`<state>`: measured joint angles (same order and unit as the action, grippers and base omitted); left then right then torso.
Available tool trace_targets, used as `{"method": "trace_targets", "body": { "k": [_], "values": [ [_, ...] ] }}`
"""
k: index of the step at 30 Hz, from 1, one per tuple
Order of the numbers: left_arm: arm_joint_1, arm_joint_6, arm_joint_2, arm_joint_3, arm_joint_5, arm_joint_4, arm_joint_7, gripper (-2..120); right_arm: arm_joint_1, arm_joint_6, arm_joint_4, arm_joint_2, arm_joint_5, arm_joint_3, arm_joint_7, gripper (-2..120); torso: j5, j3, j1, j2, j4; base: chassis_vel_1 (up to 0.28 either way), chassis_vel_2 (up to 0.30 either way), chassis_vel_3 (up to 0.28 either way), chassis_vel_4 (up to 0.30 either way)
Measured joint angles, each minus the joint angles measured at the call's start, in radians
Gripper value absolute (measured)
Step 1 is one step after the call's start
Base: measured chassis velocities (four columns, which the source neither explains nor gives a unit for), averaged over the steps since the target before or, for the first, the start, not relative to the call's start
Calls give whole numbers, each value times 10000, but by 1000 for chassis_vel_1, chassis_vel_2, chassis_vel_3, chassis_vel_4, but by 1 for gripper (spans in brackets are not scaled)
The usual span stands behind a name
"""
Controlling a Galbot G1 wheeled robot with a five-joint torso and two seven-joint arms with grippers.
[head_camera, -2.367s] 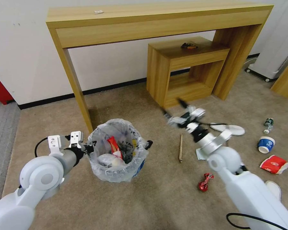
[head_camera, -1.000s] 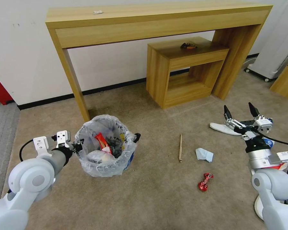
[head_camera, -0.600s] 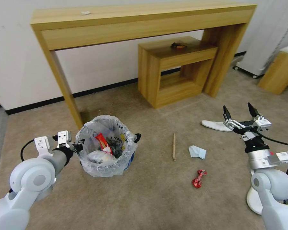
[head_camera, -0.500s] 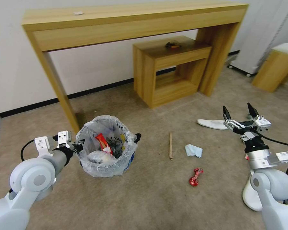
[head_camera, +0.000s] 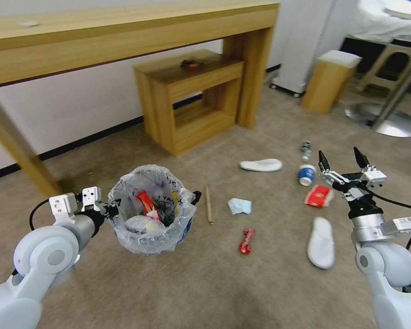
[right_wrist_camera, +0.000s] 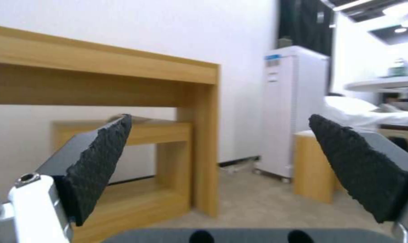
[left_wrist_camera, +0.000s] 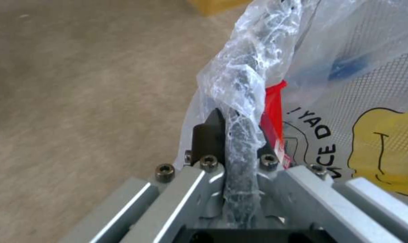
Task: Pick up the trash bin and place the garbage on the floor into it.
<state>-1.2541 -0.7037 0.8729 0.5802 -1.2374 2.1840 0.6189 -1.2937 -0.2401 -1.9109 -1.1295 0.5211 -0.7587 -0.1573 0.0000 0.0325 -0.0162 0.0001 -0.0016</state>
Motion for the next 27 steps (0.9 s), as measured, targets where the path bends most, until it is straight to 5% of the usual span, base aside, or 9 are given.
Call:
{"method": "trace_targets", "body": {
  "k": [27],
  "values": [
    [-61, 143, -47, 125, 115, -73, 143, 0, 109, -103, 206, -172, -90, 77, -140, 100, -1, 0, 0, -1, 2, -21, -17, -18, -19]
  ]
}}
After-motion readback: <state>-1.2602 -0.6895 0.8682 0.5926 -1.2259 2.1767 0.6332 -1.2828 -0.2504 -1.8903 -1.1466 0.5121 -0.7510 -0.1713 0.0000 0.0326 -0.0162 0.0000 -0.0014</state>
